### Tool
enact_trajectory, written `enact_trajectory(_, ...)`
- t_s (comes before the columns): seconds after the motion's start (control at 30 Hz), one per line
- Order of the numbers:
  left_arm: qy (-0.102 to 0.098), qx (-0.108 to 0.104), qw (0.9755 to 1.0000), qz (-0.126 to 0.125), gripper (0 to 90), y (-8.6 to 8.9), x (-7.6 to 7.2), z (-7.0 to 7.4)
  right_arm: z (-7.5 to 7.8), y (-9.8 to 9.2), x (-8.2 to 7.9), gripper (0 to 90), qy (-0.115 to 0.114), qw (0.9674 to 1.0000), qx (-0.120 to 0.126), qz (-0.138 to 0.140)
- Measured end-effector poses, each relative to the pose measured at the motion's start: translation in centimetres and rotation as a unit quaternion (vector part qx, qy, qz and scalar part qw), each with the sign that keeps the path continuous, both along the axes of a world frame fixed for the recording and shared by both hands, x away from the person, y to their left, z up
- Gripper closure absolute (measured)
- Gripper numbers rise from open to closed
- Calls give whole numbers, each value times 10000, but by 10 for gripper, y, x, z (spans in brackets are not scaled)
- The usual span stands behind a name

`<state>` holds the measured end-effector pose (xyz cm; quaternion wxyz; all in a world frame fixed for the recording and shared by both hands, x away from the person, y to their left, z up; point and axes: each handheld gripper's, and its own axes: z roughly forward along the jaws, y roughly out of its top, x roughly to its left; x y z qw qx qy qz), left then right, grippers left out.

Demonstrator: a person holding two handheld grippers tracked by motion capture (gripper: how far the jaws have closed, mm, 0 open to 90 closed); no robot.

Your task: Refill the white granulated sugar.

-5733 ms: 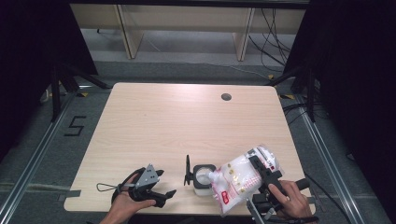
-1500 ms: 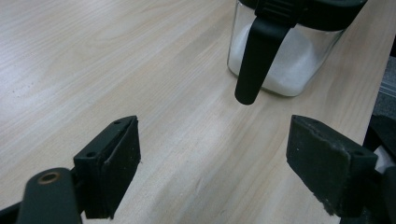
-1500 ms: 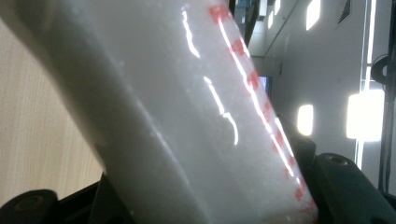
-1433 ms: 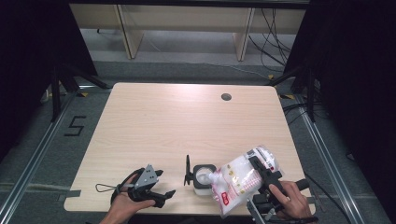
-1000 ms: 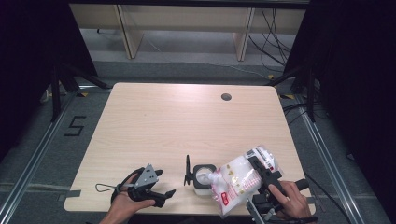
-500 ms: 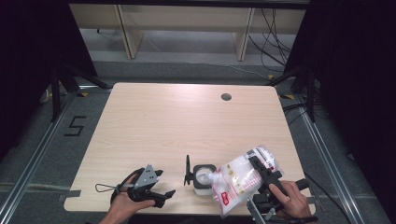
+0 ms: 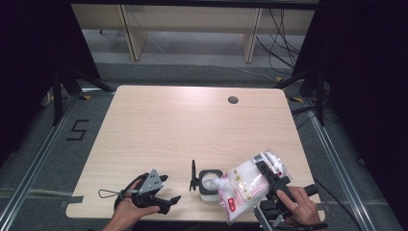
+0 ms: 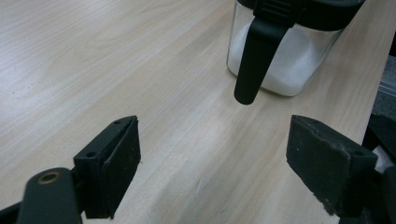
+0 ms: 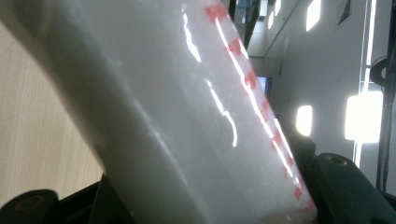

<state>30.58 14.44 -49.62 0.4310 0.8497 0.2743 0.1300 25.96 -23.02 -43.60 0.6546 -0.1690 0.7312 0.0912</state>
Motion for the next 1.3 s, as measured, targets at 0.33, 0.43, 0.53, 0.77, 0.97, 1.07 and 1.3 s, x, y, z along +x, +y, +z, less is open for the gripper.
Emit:
enact_trajectory(0.33, 0, -28, 10000, 69, 173, -1, 0, -1, 1, -1, -1, 493, -24, 10000, 74, -32)
enact_trajectory(0.43, 8, -208, 9997, 91, 174, -2, 0, -1, 2, -2, -1, 495, 16, 9999, 121, -7)
enact_trajectory(0.53, -4, -48, 10000, 48, 173, 0, 0, -1, 2, -2, 0, 495, 17, 9999, 133, 5)
enact_trajectory(0.77, 29, -294, 9995, 137, 173, -3, -1, -2, 2, -3, -2, 497, 104, 9998, 177, -67)
enact_trajectory(0.97, -14, -126, 9999, 91, 173, -1, 0, -1, 3, -5, 0, 498, 80, 9996, 253, -44)
enact_trajectory(1.07, -84, -158, 9998, 22, 173, -1, 1, -1, -1, -6, 1, 498, 208, 9989, 405, -89)
enact_trajectory(1.3, -11, -178, 9998, 108, 173, -1, 0, -1, 1, -6, 2, 499, 103, 9996, 267, -11)
